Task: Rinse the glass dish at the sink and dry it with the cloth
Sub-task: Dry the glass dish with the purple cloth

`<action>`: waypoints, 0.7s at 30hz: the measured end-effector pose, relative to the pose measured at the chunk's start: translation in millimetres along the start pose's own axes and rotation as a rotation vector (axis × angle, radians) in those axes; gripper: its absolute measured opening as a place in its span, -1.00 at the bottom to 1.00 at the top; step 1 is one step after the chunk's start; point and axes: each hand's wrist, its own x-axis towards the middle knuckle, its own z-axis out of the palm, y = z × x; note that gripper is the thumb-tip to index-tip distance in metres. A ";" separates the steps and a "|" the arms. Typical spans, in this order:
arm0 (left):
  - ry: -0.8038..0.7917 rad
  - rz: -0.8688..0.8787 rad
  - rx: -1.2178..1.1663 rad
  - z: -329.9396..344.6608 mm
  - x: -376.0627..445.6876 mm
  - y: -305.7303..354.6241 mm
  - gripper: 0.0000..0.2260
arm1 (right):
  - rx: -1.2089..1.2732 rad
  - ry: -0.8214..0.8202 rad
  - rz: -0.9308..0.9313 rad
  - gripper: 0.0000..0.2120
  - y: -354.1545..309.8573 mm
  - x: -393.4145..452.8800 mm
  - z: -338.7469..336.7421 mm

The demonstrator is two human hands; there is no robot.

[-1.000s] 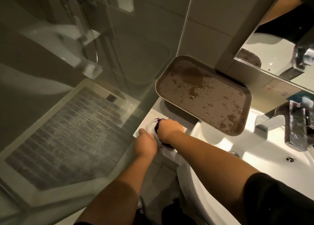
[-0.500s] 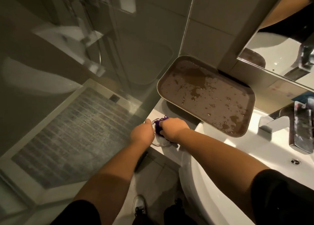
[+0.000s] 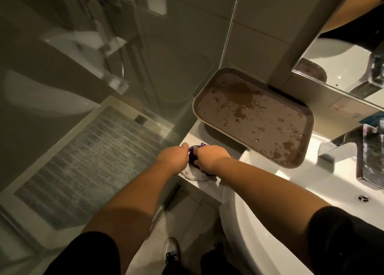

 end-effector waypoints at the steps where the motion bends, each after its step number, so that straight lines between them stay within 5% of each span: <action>1: 0.005 -0.009 0.004 1.2 -0.8 0.8 -0.85 | -0.006 0.008 -0.001 -0.83 0.4 -0.2 0.9; 10: 0.156 -0.476 -0.517 43.4 -34.2 55.2 -0.78 | 0.095 0.082 0.123 -0.85 9.2 -2.0 9.0; 17: 0.025 -0.136 -0.172 8.4 -2.2 17.7 -0.82 | -0.085 -0.020 -0.094 -0.79 22.0 0.5 -3.4; 21: 0.041 -0.142 -0.174 16.1 -2.8 23.3 -0.82 | -0.143 0.049 -0.074 -0.79 21.7 -0.9 -0.2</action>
